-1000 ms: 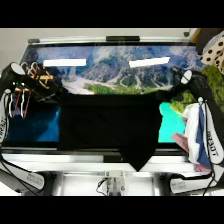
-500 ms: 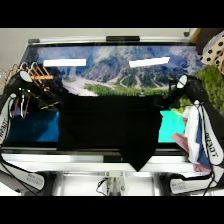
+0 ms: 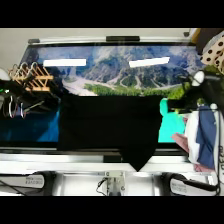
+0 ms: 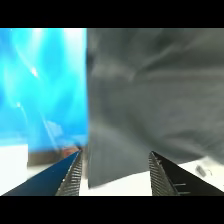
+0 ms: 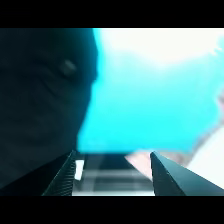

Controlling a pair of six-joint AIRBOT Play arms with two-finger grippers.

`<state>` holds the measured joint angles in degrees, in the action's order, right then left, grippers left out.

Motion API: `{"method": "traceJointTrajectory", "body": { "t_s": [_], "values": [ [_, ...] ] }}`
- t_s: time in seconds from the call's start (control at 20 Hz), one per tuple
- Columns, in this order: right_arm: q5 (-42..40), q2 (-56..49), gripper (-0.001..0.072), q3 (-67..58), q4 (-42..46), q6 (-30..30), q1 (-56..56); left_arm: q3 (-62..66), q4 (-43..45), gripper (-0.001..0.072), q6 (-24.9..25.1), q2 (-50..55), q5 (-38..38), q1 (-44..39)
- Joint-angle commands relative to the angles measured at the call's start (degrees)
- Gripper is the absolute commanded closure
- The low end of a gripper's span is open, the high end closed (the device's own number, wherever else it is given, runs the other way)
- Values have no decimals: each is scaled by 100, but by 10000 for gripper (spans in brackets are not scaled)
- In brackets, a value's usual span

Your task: Fold the shirts.

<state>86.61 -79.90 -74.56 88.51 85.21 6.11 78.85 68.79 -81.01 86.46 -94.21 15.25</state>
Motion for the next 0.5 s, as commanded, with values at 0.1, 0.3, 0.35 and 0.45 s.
{"method": "traceJointTrajectory", "body": {
  "t_s": [0.1, 0.3, 0.35, 0.45],
  "values": [
    [293, 739, 126, 380, -297, -221, 887, -3320, -601, 275, 374, -2055, 1117, 525],
    [264, 774, 127, 455, -815, -240, 907, -4905, -579, 273, 555, -2730, 1587, 610],
    [225, 774, 127, 455, -898, -262, 901, -5073, -581, 273, 557, -2728, 1694, 621],
    [151, 774, 127, 455, -964, -262, 901, -5296, -581, 273, 560, -2728, 2083, 621]
  ]
}}
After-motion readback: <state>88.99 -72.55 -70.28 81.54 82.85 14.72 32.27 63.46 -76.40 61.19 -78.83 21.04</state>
